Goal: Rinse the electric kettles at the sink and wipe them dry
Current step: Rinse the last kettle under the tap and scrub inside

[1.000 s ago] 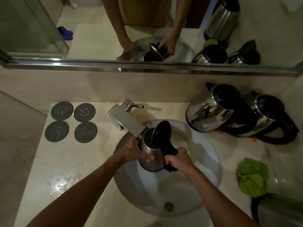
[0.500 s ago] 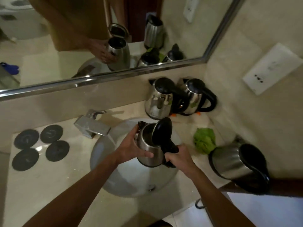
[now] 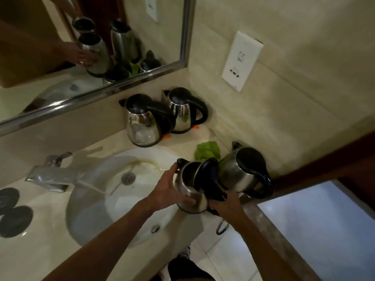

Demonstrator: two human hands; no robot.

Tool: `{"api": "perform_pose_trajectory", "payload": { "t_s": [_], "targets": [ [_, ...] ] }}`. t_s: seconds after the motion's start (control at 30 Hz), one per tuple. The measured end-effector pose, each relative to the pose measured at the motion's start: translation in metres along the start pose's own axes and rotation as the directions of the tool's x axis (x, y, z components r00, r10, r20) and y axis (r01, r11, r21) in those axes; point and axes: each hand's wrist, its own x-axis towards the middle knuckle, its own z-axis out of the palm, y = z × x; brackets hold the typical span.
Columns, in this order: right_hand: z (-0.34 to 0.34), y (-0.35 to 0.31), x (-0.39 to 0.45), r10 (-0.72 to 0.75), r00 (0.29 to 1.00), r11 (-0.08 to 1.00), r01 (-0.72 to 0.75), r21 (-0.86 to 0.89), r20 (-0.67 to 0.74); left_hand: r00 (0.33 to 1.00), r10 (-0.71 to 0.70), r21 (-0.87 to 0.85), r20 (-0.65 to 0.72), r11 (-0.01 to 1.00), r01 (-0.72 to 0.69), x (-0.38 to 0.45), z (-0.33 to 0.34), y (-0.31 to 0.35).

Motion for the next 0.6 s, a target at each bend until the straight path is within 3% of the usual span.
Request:
{"api": "perform_pose_trajectory", "payload": {
  "t_s": [0.27,0.47,0.6],
  "targets": [
    [-0.023,0.045,0.011,-0.014,1.0,1.0,0.013,0.014,0.019,1.0,-0.008,0.012,0.026,1.0,0.008,0.008,0.04,0.012],
    [-0.034,0.035,0.006,-0.113,0.993,0.993,0.113,-0.015,0.039,0.998,0.03,0.025,0.051,0.999,-0.031,0.014,0.043,0.01],
    [-0.048,0.025,-0.006,-0.148,0.985,0.964,0.165,-0.208,0.092,0.997,0.035,0.051,0.065,0.998,-0.038,0.015,0.043,0.01]
  ]
}}
